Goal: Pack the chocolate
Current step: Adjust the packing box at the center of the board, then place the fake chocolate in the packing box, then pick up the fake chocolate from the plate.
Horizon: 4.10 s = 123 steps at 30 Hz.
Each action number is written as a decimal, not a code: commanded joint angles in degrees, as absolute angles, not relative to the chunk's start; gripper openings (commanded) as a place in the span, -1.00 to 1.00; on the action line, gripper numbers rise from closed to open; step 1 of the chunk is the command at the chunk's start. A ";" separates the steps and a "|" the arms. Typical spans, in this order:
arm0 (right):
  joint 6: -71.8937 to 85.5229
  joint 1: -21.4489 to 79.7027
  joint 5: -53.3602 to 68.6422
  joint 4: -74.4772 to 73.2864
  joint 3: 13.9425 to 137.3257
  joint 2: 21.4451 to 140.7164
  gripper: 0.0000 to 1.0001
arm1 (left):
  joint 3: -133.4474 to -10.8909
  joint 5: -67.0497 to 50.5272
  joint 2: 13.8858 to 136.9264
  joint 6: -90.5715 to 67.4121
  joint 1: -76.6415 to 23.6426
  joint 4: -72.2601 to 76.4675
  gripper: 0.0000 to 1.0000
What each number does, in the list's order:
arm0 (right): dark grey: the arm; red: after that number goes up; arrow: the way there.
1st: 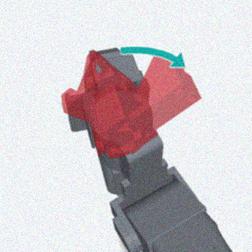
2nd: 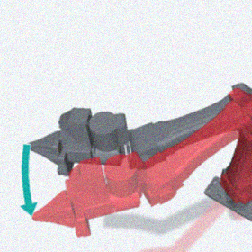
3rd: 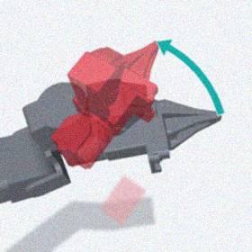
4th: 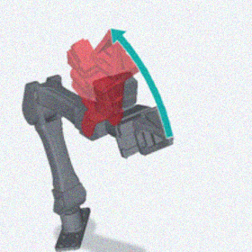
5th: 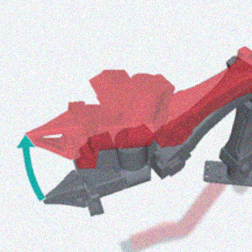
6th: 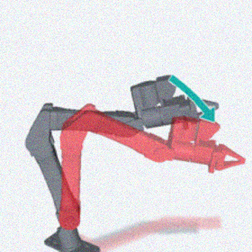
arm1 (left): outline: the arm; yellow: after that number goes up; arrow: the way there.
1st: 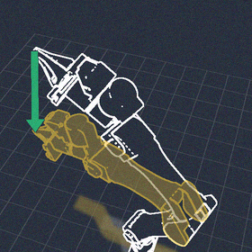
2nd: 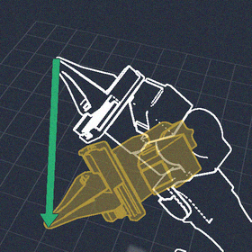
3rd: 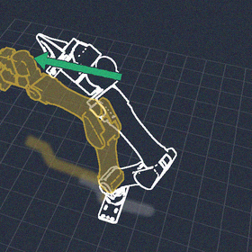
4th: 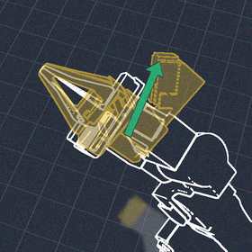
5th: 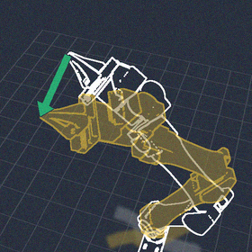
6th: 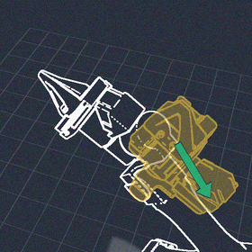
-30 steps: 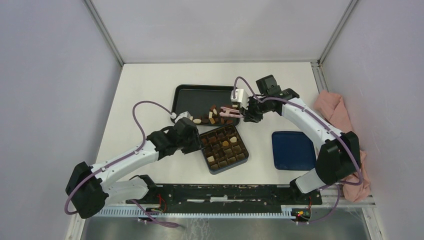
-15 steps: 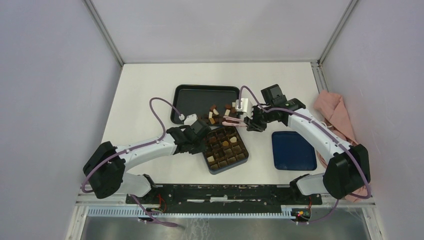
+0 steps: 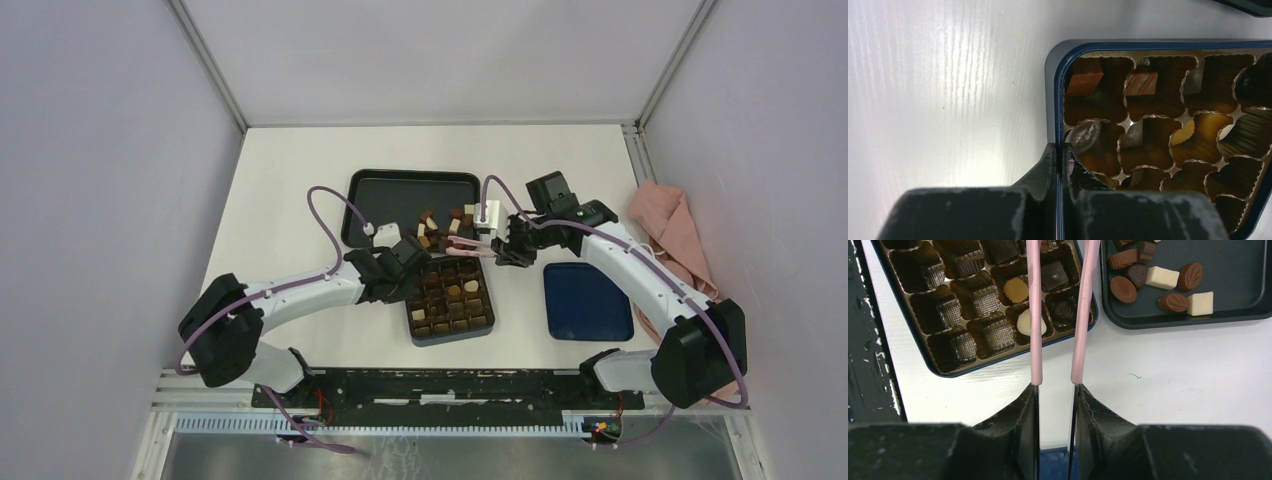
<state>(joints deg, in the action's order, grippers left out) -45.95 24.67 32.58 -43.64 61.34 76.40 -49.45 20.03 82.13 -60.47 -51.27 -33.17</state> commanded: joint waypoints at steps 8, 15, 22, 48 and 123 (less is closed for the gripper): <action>-47.55 24.94 37.21 -47.56 65.40 72.37 -0.62 | -50.05 37.83 72.34 -57.10 -57.01 -30.51 -0.96; -48.88 25.32 38.49 -49.40 66.61 71.51 -0.62 | -44.81 43.11 67.01 -51.92 -59.32 -23.00 -0.96; -52.54 27.06 35.96 -51.93 65.27 70.54 -0.62 | -44.44 42.85 67.39 -52.91 -59.48 -24.06 -0.96; -54.29 40.12 16.64 -48.60 55.44 75.43 -0.60 | -48.46 37.89 79.95 -61.08 -59.03 -31.82 -0.79; -54.94 28.03 11.32 -53.78 94.43 110.52 -0.28 | -53.15 21.14 66.63 -4.34 -28.61 -24.67 0.98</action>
<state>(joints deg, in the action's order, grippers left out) -54.28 28.32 8.75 -52.80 93.84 112.22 -53.04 19.64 67.33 -7.27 -29.23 -25.21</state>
